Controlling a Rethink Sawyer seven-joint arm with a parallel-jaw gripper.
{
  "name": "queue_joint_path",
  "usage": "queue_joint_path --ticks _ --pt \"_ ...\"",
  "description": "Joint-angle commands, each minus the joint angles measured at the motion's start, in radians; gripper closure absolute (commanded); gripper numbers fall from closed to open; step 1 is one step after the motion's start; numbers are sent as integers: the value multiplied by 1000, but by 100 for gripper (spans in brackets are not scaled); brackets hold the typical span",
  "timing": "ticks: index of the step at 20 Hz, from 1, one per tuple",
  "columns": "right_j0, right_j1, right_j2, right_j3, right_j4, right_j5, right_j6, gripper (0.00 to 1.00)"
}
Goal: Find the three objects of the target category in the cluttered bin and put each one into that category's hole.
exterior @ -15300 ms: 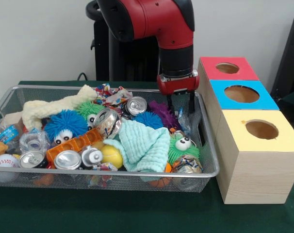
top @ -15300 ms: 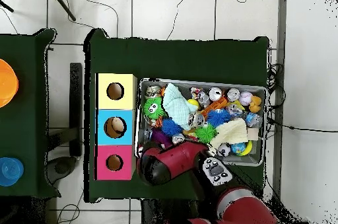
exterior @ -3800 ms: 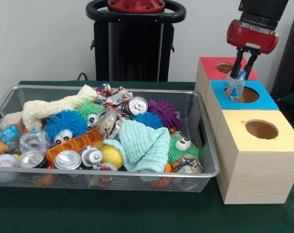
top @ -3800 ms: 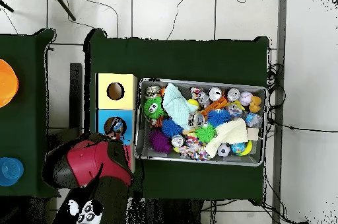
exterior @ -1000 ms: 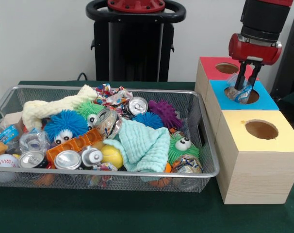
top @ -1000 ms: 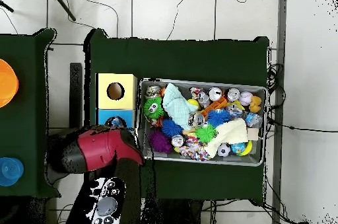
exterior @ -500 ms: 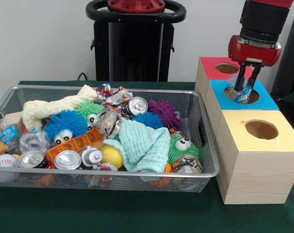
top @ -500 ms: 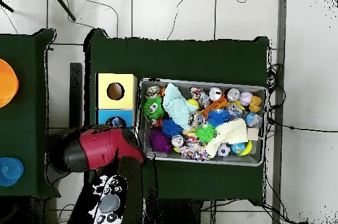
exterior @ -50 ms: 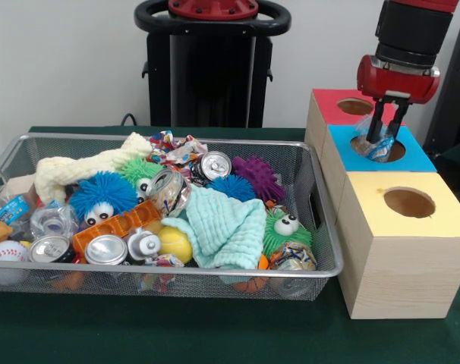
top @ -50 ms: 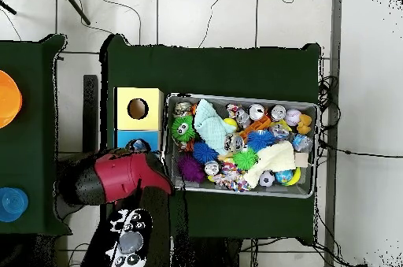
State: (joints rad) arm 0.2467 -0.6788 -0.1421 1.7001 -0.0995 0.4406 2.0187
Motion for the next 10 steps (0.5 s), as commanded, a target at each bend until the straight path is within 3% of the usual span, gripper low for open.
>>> queue_joint_path --ticks 1,10 --pt "-39 172 137 118 -36 67 6 0" --pt "-47 170 145 122 -40 71 6 0"
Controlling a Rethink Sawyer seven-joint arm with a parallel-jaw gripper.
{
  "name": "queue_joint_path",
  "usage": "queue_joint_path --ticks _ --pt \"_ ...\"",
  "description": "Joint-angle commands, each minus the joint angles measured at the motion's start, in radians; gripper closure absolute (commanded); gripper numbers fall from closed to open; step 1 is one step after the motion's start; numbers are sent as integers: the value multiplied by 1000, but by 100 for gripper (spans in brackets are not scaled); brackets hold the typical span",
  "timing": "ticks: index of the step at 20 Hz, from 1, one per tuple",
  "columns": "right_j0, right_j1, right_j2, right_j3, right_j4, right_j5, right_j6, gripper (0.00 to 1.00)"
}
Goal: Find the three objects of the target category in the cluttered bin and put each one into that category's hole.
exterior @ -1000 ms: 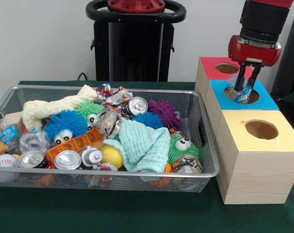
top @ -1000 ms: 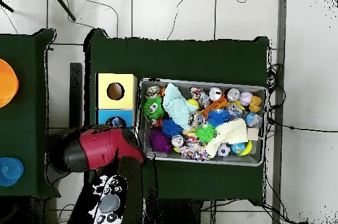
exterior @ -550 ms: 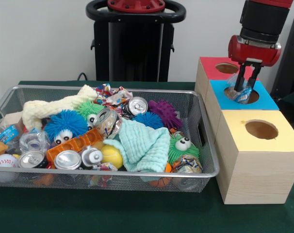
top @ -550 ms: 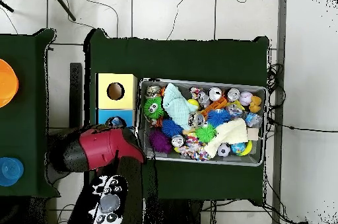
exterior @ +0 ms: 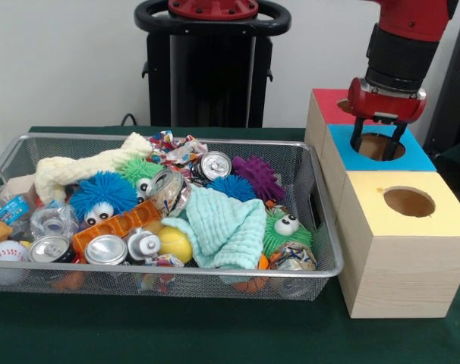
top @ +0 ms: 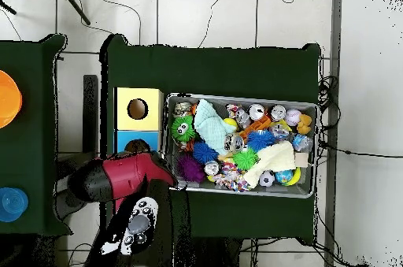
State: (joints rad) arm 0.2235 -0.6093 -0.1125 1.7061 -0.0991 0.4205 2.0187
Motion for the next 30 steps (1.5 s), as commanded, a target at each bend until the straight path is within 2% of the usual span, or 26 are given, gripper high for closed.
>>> queue_joint_path --ticks 1,4,9,17,21,27,30 --pt "-24 100 116 116 -43 91 5 0" --pt "-12 104 103 104 -49 99 10 0" --pt "-3 87 92 122 -57 54 26 0" --pt "-17 -26 106 189 -40 87 14 0" --pt "-2 -47 93 196 -44 64 30 0" --pt "-29 -150 122 234 -13 147 -5 0" --pt "-35 -172 127 241 -14 166 -17 0"
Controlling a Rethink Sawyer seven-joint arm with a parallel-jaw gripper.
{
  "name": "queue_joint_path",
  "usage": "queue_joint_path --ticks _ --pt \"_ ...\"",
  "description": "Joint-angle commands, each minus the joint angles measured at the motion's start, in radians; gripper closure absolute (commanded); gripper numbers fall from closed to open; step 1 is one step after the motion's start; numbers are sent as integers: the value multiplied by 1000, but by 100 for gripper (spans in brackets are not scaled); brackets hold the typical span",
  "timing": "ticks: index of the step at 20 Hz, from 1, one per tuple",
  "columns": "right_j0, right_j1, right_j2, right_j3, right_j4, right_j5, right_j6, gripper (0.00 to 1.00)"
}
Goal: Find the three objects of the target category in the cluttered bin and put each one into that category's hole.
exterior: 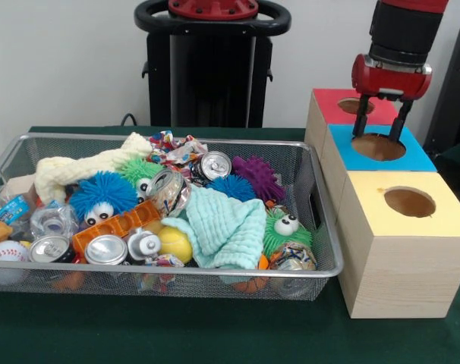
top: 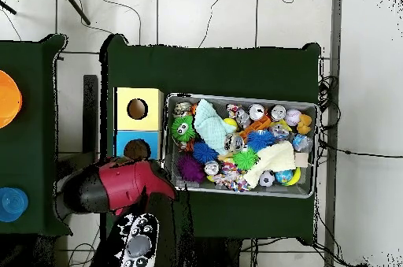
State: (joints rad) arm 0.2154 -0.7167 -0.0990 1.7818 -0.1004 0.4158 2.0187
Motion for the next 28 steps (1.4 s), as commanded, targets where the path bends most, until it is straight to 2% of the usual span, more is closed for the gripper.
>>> queue_joint_path --ticks 1,5,7,9,13,18,22,28 --pt "-28 -75 115 171 -12 176 -19 0" --pt "-55 -129 128 198 -13 197 -44 0" --pt "-83 -143 129 225 -38 178 -73 0" --pt "-122 -140 125 257 -86 120 -103 0" --pt "-204 -88 124 285 -192 -13 -130 0" --pt "-353 -49 194 302 -312 -100 -166 0" --pt "-497 -60 263 319 -402 -112 -210 0" --pt "-687 -16 349 283 -563 -117 -270 0"
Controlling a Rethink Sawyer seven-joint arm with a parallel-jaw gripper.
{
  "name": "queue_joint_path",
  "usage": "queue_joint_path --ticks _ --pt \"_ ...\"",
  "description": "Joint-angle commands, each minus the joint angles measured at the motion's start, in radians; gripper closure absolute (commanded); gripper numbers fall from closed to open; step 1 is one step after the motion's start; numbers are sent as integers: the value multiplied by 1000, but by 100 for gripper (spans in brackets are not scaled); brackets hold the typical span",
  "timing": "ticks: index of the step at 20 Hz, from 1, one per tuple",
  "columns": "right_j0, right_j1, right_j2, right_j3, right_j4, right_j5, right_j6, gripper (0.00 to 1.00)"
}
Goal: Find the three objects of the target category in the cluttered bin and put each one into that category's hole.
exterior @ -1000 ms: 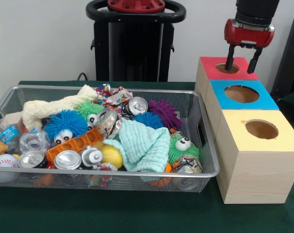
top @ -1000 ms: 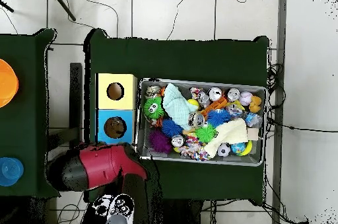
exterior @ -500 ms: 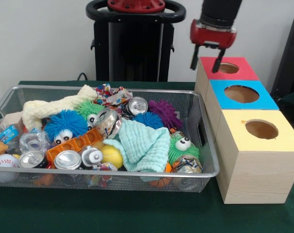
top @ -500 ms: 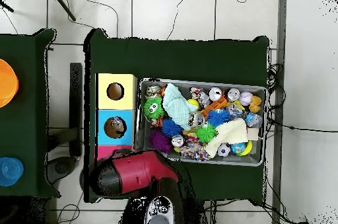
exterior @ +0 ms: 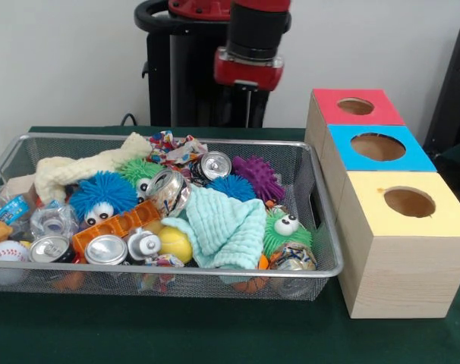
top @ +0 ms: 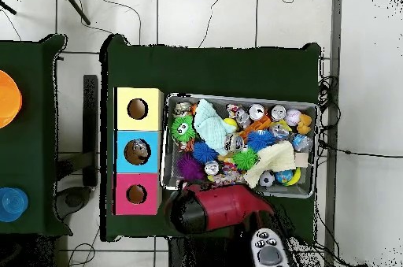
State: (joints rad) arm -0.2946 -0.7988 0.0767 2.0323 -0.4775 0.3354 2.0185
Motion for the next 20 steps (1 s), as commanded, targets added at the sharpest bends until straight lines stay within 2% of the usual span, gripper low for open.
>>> queue_joint_path --ticks 1,3,6,10,13,16,18,20 --pt "-212 62 196 35 -205 -33 -280 0" --pt "-306 21 264 63 -226 3 -329 0" --pt "-463 -68 392 107 -194 101 -433 0" --pt "-610 -89 504 91 -196 178 -536 0" --pt "-690 -97 582 64 -166 246 -602 0" --pt "-744 -141 643 46 -114 323 -650 0" --pt "-759 -136 659 22 -119 340 -657 0" --pt "-767 -102 665 -6 -150 328 -653 0"
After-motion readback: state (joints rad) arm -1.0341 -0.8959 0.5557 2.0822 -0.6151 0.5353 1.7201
